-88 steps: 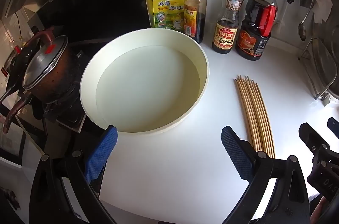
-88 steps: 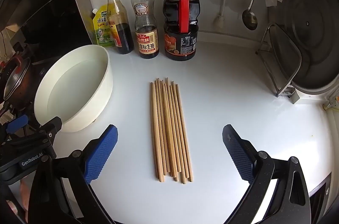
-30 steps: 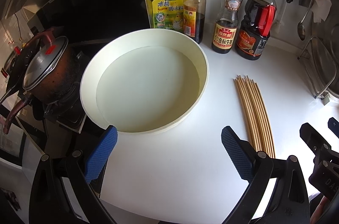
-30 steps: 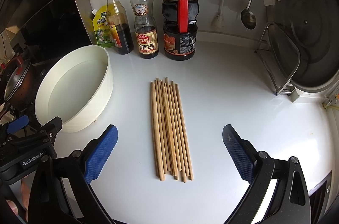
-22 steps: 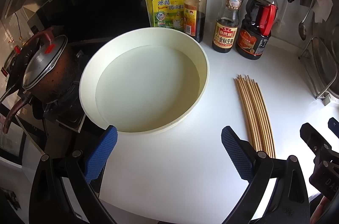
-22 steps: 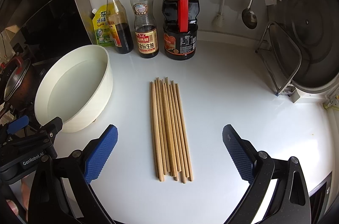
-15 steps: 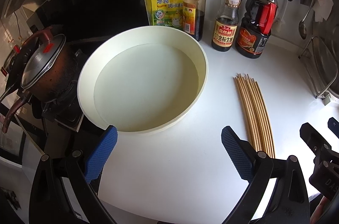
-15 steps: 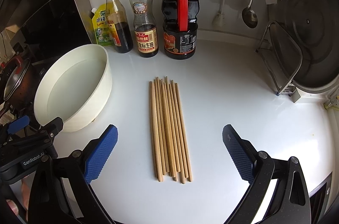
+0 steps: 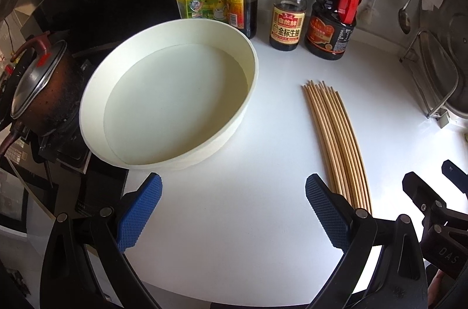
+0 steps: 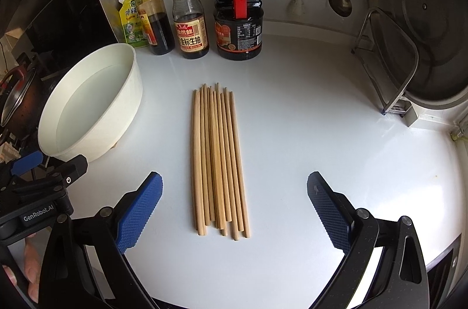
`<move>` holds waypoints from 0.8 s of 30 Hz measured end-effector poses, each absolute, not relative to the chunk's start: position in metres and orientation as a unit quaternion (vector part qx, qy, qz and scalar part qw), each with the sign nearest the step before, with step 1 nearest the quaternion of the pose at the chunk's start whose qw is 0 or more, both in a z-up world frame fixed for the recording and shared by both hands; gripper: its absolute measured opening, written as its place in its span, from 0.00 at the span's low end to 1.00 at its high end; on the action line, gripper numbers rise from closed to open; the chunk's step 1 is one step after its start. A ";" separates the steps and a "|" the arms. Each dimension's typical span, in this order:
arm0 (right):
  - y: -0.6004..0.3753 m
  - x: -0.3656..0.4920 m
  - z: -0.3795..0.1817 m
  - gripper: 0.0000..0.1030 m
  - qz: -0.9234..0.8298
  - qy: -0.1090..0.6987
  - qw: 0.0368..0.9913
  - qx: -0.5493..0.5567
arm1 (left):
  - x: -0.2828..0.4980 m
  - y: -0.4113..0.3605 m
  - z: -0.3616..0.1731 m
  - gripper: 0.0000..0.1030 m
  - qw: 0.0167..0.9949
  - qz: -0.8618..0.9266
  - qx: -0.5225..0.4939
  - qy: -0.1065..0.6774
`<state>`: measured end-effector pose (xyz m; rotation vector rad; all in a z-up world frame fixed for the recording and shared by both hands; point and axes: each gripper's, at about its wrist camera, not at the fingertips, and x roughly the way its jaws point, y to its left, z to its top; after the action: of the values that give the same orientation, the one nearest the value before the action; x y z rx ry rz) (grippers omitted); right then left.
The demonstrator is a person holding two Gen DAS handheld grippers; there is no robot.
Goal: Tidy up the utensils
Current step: 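Lower both grippers toward the bundle of wooden chopsticks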
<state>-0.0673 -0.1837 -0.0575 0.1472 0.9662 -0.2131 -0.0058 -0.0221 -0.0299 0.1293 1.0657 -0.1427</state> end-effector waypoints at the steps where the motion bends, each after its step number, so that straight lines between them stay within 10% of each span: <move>1: -0.186 -0.069 -0.060 0.92 -0.101 0.465 0.877 0.069 | -0.007 -0.025 -0.032 0.94 0.856 -0.071 0.061 0.508; 24: -0.247 -0.050 -0.148 0.92 -0.075 0.482 0.869 0.078 | -0.003 -0.086 -0.117 0.94 0.845 -0.089 0.046 0.526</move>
<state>-0.0504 -0.2472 -0.1482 0.1636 1.0083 -0.1566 -0.0028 -0.0857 -0.1166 0.0965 1.1100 -0.1872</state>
